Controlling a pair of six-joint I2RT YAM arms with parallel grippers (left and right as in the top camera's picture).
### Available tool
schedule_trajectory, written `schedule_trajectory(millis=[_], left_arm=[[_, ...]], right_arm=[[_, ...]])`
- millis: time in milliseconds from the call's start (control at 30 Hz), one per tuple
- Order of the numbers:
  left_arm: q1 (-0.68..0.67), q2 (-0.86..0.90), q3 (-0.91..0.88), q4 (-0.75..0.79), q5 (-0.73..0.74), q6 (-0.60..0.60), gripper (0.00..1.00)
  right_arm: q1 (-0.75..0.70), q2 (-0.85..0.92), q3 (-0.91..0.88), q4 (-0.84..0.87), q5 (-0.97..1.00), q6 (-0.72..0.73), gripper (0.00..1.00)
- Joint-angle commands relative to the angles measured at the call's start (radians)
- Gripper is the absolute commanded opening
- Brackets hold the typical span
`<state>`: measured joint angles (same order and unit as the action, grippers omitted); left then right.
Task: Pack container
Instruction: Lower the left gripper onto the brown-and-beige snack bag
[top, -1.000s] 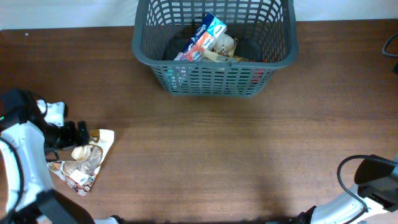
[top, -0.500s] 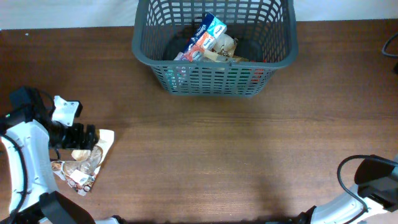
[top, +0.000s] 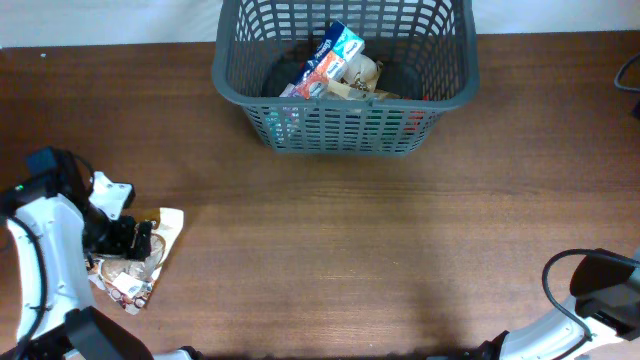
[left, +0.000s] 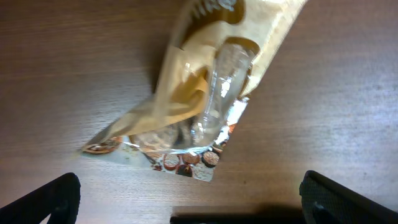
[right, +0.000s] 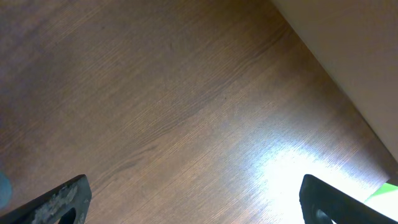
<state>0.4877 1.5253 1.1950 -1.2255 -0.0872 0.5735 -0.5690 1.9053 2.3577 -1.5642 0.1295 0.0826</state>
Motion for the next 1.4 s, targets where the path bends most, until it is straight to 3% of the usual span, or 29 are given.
schedule_trajectory(millis=[0, 100, 233, 367, 700, 1200, 1367], left_arm=[[-0.035, -0.057, -0.059, 0.013, -0.007, 0.064, 0.99], [-0.079, -0.078, -0.134, 0.037, -0.027, 0.127, 0.99], [-0.127, -0.08, -0.189, 0.097, -0.17, 0.128, 0.99], [-0.111, -0.08, -0.193, 0.144, -0.223, 0.127, 0.99], [-0.101, -0.08, -0.193, 0.157, -0.067, 0.127, 0.99], [-0.043, -0.066, -0.196, 0.278, -0.091, 0.127, 0.99], [0.028, -0.038, -0.197, 0.293, -0.014, 0.127, 0.99]], right_arm=[[-0.001, 0.005, -0.005, 0.0, -0.006, 0.011, 0.99], [-0.001, 0.005, -0.005, 0.0, -0.006, 0.011, 0.99], [-0.001, 0.005, -0.005, 0.0, -0.006, 0.011, 0.99], [-0.001, 0.005, -0.005, 0.0, -0.006, 0.011, 0.99], [-0.001, 0.005, -0.005, 0.0, -0.006, 0.011, 0.99], [-0.001, 0.005, -0.005, 0.0, -0.006, 0.011, 0.99], [-0.001, 0.005, -0.005, 0.0, -0.006, 0.011, 0.99]])
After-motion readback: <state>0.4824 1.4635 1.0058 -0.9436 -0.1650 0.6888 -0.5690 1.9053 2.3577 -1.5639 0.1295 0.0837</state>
